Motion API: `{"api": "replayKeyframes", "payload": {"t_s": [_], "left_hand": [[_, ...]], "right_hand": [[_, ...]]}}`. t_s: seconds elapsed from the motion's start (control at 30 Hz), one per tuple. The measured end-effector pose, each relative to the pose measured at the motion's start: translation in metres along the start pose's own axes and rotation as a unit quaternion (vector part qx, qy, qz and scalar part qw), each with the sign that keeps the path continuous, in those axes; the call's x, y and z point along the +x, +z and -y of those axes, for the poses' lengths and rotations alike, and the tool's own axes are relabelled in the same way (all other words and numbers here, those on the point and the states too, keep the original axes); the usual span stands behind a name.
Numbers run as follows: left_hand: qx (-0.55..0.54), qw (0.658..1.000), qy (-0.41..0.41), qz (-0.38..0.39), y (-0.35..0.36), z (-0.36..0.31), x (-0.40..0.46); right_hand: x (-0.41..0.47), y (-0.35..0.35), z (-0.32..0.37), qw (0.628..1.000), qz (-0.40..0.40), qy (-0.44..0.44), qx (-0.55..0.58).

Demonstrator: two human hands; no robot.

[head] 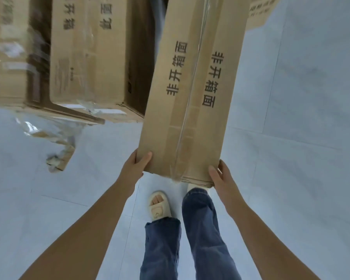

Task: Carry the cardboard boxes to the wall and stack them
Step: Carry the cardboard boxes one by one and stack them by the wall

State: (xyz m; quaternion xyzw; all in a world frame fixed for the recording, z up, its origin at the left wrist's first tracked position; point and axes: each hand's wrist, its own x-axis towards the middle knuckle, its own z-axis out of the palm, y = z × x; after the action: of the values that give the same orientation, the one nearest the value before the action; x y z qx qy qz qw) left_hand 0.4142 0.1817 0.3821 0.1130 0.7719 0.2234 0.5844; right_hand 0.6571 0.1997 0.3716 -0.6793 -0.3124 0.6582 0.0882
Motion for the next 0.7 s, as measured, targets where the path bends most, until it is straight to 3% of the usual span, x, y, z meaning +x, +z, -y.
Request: {"api": "replayKeyframes", "payload": {"t_s": [0.2, 0.37, 0.53, 0.7], "left_hand": [[-0.068, 0.998, -0.018, -0.002, 0.011, -0.006, -0.018], [-0.073, 0.996, 0.034, -0.033, 0.020, -0.046, -0.079], [-0.155, 0.983, 0.084, -0.047, 0.020, -0.084, -0.143], [-0.167, 0.982, 0.072, -0.041, 0.012, -0.117, -0.161]], "right_hand": [[-0.013, 0.002, 0.014, 0.996, -0.016, 0.015, 0.084], [-0.062, -0.020, 0.062, 0.991, -0.072, -0.033, 0.107], [-0.116, -0.035, 0.105, 0.982, -0.112, -0.055, 0.144], [-0.145, -0.035, 0.134, 0.970, -0.093, 0.007, 0.223]]}}
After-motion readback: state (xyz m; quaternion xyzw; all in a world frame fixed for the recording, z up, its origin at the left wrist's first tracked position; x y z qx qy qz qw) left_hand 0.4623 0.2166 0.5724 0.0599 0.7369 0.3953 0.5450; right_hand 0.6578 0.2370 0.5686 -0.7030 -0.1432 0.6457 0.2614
